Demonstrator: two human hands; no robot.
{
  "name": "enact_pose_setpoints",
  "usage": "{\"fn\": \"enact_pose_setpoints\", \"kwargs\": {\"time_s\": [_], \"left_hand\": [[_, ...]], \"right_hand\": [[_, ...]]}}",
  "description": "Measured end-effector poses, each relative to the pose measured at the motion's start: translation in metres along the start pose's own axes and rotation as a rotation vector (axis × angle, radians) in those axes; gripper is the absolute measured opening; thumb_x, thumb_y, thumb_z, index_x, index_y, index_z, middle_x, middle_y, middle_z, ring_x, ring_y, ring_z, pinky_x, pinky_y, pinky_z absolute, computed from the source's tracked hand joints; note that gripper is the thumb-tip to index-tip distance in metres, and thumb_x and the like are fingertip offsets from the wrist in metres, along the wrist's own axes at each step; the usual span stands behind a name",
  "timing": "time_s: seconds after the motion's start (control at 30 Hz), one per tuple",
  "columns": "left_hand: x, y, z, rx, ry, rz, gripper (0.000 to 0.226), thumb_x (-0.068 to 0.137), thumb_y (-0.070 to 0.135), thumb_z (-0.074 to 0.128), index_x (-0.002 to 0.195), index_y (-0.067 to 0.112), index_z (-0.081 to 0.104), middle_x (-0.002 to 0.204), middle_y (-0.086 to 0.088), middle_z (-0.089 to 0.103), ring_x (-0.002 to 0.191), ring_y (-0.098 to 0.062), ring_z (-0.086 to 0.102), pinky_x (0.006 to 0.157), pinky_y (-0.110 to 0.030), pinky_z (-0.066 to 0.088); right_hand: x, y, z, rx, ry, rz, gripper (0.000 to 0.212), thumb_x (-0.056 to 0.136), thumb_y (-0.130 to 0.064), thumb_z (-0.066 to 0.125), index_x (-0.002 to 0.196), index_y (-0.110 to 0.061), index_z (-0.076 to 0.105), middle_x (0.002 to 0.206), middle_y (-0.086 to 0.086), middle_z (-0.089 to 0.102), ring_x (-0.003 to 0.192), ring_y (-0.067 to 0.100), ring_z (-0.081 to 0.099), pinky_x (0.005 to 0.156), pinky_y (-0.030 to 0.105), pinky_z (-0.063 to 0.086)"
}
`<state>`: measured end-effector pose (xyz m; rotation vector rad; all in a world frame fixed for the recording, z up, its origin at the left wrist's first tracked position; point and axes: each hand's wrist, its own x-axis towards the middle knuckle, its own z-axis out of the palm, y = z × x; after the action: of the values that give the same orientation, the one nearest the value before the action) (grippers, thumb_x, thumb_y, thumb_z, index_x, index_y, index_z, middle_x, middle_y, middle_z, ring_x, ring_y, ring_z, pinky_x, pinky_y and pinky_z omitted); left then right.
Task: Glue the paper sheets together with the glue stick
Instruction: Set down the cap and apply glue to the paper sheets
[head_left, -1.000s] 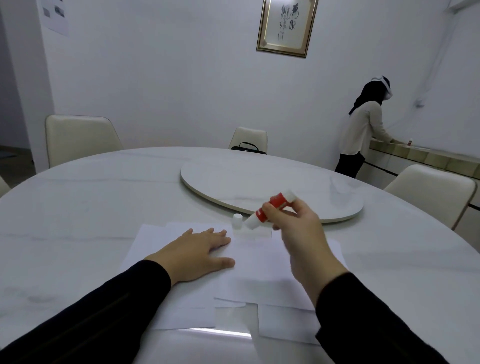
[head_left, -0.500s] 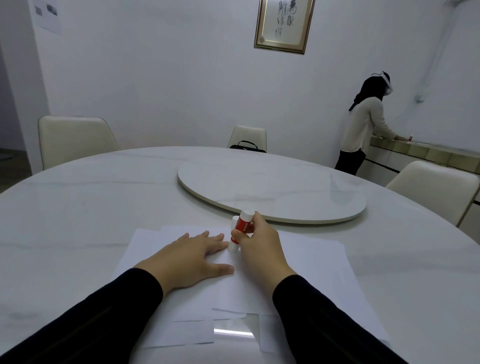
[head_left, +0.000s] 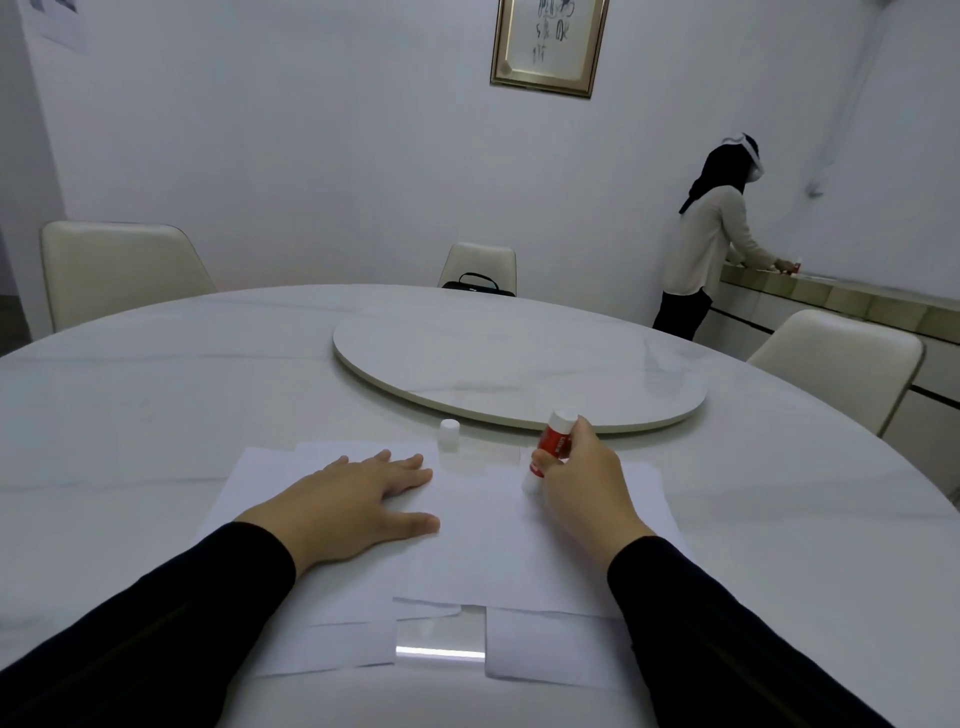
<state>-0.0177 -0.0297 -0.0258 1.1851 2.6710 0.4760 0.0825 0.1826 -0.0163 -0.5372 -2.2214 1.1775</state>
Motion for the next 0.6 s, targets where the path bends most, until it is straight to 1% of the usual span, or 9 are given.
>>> {"fn": "enact_pose_setpoints", "kwargs": {"time_s": [0.07,0.1,0.17,0.23,0.33,0.43,0.53,0.6], "left_hand": [[-0.001,0.001,0.000,-0.004,0.002,-0.002,0.069,0.083,0.066,0.047,0.144,0.045,0.024,0.151,0.032,0.011,0.142,0.004,0.004,0.118,-0.031,0.002],[-0.001,0.001,0.000,-0.006,0.001,-0.003,0.069,0.083,0.066,0.047,0.144,0.045,0.025,0.151,0.032,0.012,0.142,0.004,0.004,0.118,-0.031,0.002],[-0.001,0.002,-0.001,-0.011,0.003,-0.006,0.069,0.083,0.065,0.048,0.144,0.044,0.025,0.151,0.032,0.012,0.142,0.004,0.004,0.118,-0.030,0.002],[-0.002,0.002,-0.001,-0.013,0.004,-0.006,0.069,0.083,0.065,0.048,0.144,0.044,0.026,0.151,0.032,0.012,0.142,0.004,0.004,0.118,-0.030,0.002],[-0.002,0.001,-0.001,-0.009,0.001,-0.007,0.068,0.083,0.065,0.048,0.144,0.044,0.026,0.150,0.033,0.012,0.142,0.005,0.004,0.118,-0.030,0.002],[-0.001,0.001,-0.002,0.004,-0.007,-0.017,0.068,0.082,0.066,0.048,0.143,0.045,0.026,0.149,0.035,0.012,0.142,0.005,0.004,0.118,-0.029,0.003],[0.000,0.005,-0.008,0.013,-0.028,-0.047,0.069,0.080,0.066,0.052,0.142,0.046,0.028,0.150,0.033,0.014,0.142,0.003,0.005,0.117,-0.030,0.008],[0.002,0.012,-0.013,0.025,-0.048,-0.082,0.070,0.079,0.063,0.057,0.141,0.045,0.030,0.152,0.027,0.018,0.143,-0.001,0.010,0.114,-0.030,0.013]], "right_hand": [[0.003,0.008,-0.012,-0.023,0.041,0.004,0.011,0.089,-0.009,0.054,0.087,-0.017,0.048,0.079,-0.009,0.054,0.068,-0.002,0.048,0.050,0.007,0.038],[0.004,0.011,-0.017,-0.033,0.059,0.003,0.013,0.089,-0.009,0.055,0.085,-0.019,0.047,0.078,-0.011,0.053,0.068,-0.002,0.048,0.051,0.004,0.037],[0.006,0.017,-0.028,-0.051,0.089,0.009,0.019,0.089,-0.009,0.055,0.082,-0.022,0.045,0.075,-0.013,0.051,0.067,-0.002,0.046,0.050,0.002,0.035],[0.007,0.023,-0.038,-0.049,0.115,0.023,0.019,0.089,-0.008,0.055,0.082,-0.022,0.044,0.075,-0.013,0.051,0.066,-0.003,0.046,0.050,0.004,0.035],[0.009,0.030,-0.048,-0.054,0.133,0.042,0.014,0.090,-0.009,0.056,0.090,-0.019,0.047,0.076,-0.014,0.050,0.068,-0.003,0.046,0.051,0.010,0.031],[0.010,0.034,-0.055,-0.042,0.132,0.050,0.015,0.090,-0.008,0.055,0.093,-0.021,0.047,0.077,-0.014,0.050,0.068,-0.004,0.046,0.051,0.010,0.029],[0.010,0.037,-0.058,-0.027,0.129,0.049,0.017,0.090,-0.007,0.054,0.094,-0.022,0.047,0.079,-0.013,0.051,0.070,-0.003,0.047,0.051,0.009,0.033],[0.010,0.039,-0.057,-0.023,0.123,0.046,0.017,0.090,-0.009,0.055,0.095,-0.023,0.047,0.080,-0.013,0.052,0.071,-0.002,0.048,0.053,0.010,0.032]]}}
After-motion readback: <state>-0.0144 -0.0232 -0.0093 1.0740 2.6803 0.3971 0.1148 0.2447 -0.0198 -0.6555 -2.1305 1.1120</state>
